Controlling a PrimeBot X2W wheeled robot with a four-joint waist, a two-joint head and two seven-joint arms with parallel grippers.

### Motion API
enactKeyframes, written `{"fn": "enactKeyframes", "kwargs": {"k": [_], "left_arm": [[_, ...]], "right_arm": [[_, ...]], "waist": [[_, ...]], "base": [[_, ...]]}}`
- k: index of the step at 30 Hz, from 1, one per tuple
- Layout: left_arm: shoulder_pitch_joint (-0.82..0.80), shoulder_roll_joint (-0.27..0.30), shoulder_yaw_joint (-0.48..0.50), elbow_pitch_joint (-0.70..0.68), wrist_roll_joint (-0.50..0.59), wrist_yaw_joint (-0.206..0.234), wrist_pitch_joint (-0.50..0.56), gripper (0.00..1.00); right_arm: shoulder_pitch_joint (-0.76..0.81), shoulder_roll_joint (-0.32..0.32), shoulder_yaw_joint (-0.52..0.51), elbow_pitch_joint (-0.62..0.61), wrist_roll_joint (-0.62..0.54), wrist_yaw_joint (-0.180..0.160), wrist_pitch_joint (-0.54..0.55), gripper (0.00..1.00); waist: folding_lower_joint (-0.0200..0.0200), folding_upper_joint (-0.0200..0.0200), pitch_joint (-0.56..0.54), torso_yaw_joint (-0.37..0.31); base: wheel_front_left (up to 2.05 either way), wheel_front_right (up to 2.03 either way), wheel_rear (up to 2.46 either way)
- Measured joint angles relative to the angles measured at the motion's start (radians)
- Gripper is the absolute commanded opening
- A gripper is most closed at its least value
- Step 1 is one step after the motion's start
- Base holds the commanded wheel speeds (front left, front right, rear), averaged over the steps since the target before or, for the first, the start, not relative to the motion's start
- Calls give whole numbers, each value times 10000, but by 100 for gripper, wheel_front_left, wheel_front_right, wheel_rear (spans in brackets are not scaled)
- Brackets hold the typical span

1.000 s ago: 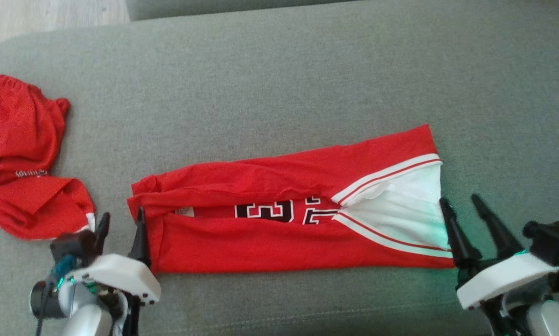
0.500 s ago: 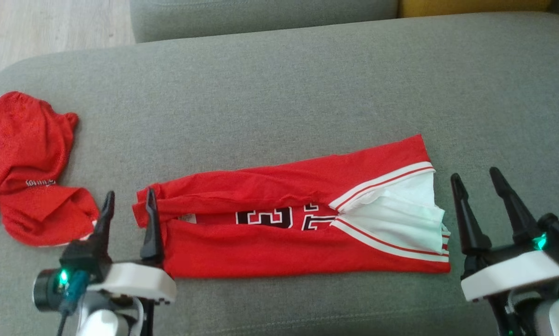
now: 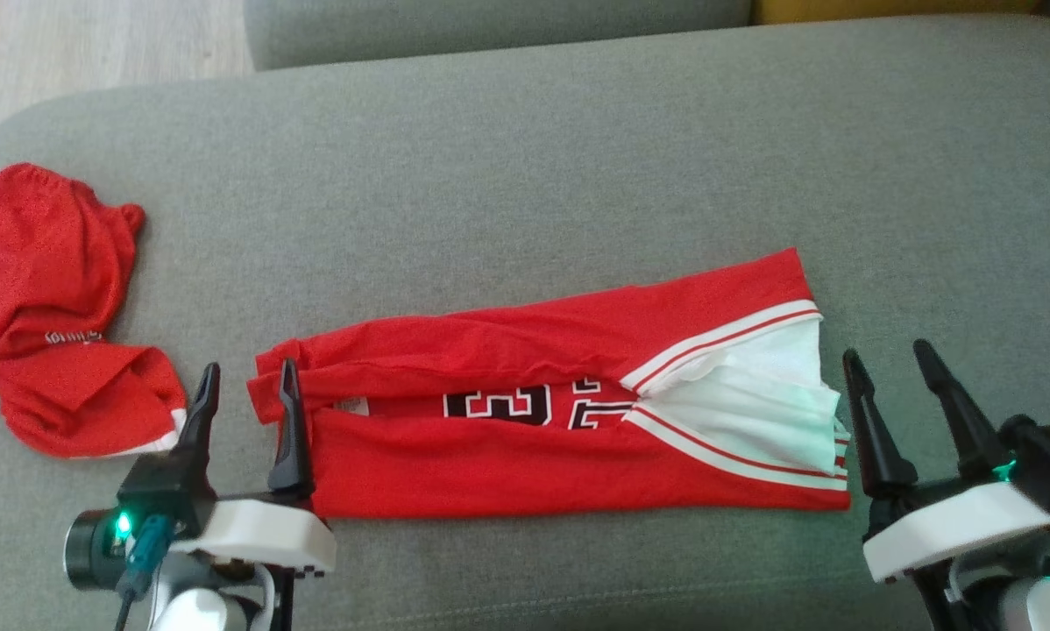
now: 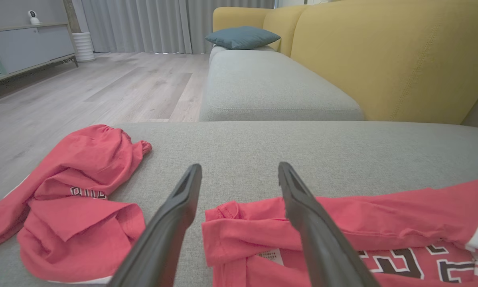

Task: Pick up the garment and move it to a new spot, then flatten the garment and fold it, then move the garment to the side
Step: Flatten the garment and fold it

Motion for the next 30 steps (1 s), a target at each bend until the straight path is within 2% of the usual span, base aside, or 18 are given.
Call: {"fn": "enactKeyframes", "kwargs": {"k": [7, 11, 17, 21, 22, 23, 24, 30], "left_arm": [[-383, -10, -151, -82, 176, 4, 6, 100], [-967, -138, -339, -46, 176, -21, -25, 100], [-1324, -345, -433, 167, 261, -155, -155, 100], [-1442, -366, -462, 290, 261, -182, -186, 100], [-1449, -368, -462, 309, 261, -182, -188, 100], [-1452, -372, -462, 332, 261, -182, -190, 100], [-1452, -372, -462, 347, 261, -182, -198, 100], [-1452, -389, -449, 380, 261, -182, -217, 100]], "right_arm": [[-208, -198, -40, 1427, 228, 0, 449, 100], [-1013, -412, 36, 2537, 518, 0, 654, 100], [-1865, -546, 610, 3814, 1127, 0, 1908, 100], [-1967, -677, 784, 3896, 1611, 0, 2633, 100], [-2052, -704, 826, 3889, 1743, 0, 2849, 93], [-2106, -754, 874, 3881, 1896, 0, 3024, 44], [-2132, -819, 926, 3856, 2019, 0, 3175, 0], [-2198, -909, 1099, 3739, 2307, 0, 3356, 0]], "waist": [[0, 0, 467, 147], [0, 0, 954, 336], [0, 0, 1399, 557], [0, 0, 1474, 653], [0, 0, 1478, 661], [0, 0, 1474, 664], [0, 0, 1467, 665], [0, 0, 1348, 672]], "base": [[0, 0, 0], [0, 0, 0], [0, 0, 0], [0, 0, 0], [0, 0, 0], [0, 0, 0], [0, 0, 0], [0, 0, 0]]}}
